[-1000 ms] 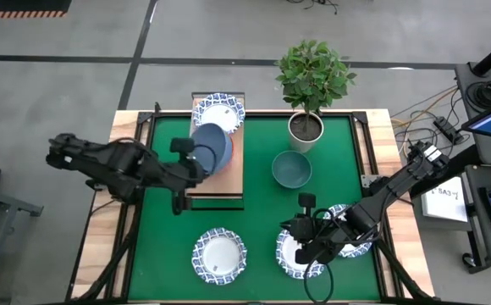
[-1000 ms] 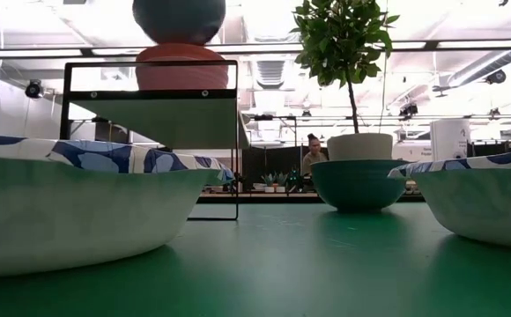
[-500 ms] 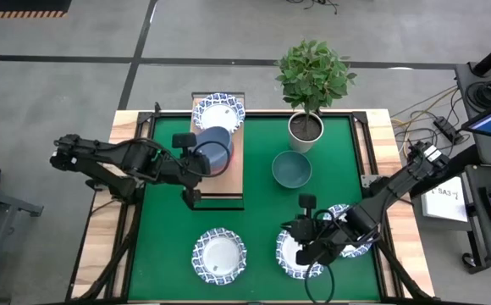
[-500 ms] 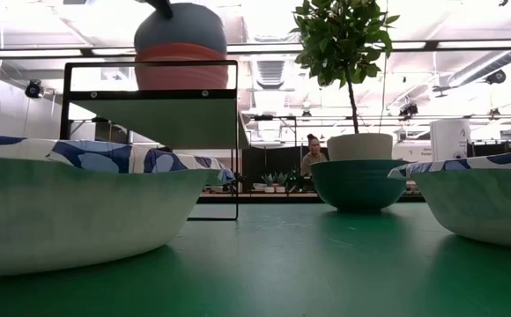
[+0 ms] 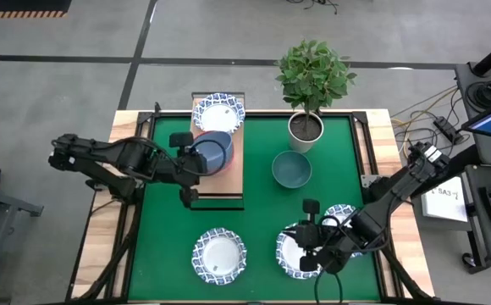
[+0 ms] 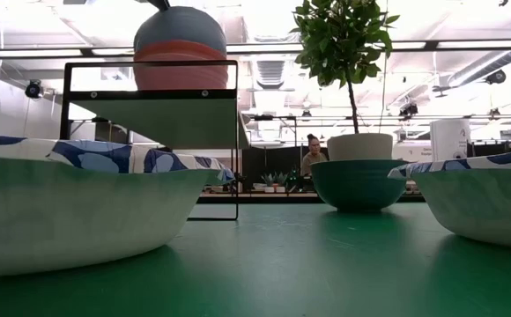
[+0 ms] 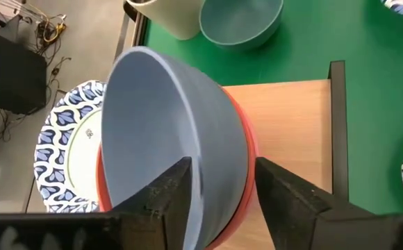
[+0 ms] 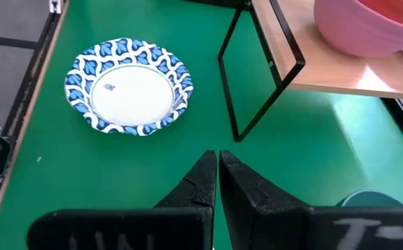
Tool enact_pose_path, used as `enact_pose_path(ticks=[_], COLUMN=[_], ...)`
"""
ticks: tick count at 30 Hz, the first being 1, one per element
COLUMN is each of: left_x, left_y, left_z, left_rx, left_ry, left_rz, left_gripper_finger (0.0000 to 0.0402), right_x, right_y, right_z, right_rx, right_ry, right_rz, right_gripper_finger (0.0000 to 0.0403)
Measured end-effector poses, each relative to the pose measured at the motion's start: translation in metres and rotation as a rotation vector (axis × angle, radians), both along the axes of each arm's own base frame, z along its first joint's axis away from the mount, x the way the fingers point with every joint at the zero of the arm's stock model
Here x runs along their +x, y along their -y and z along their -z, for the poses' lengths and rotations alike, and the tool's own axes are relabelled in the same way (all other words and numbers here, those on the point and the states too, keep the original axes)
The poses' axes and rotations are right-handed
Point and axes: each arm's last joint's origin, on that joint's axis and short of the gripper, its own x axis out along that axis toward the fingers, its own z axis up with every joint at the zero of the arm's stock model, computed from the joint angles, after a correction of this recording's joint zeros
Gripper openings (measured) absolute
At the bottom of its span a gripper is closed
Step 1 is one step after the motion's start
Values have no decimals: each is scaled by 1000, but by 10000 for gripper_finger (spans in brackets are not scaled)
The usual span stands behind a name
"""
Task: Place and stack bowls onto a shelf
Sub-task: Stack the blue bowl on top of the orange bowl on the shelf
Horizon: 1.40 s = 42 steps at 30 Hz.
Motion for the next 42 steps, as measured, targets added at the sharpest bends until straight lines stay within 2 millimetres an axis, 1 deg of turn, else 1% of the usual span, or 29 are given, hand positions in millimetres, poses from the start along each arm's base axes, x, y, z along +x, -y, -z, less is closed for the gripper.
enact_pose_path(ticks=[4, 8, 12, 14, 17, 21, 24, 26, 30, 34, 37, 40, 42], left_x=[-9, -25, -37, -42, -45, -44, -41, -39, -32, -24, -20, -18, -18], left_y=[-2, -5, -7, -7, -8, -8, -8, -8, -6, -4, -3, -2, -2], left_z=[-10, -22, -32, -32, -22, 5, 20, 30, 47, 56, 60, 57, 48], left_rx=[-11, -26, -43, -43, -39, -5, 11, 12, -7, -31, -48, -71, -69], left_ry=[41, 113, 266, 367, 506, 634, 724, 745, 706, 671, 662, 664, 684], left_rz=[5, 11, 39, 68, 101, 122, 113, 112, 100, 83, 75, 96, 104], left_gripper_finger=[146, 146, 146, 143, 134, 121, 111, 104, 90, 78, 72, 66, 63], right_x=[0, 1, 3, 4, 7, 9, 9, 9, 9, 9, 9, 9, 9], right_y=[0, 1, 1, 0, -2, -3, -3, -3, -3, -3, -3, -3, -3], right_z=[0, -1, -2, -1, 3, 7, 7, 7, 7, 7, 7, 7, 7], right_rx=[-6, -28, -53, -77, -100, -110, -89, -78, -66, -66, -65, -64, -63], right_ry=[11, 37, 74, 88, 117, 142, 147, 149, 151, 151, 152, 153, 153], right_rz=[9, 39, 51, 31, -3, -24, -11, -4, 4, 3, 4, 4, 4], right_gripper_finger=[9, 9, 9, 9, 9, 9, 9, 9, 9, 9, 9, 9, 9])
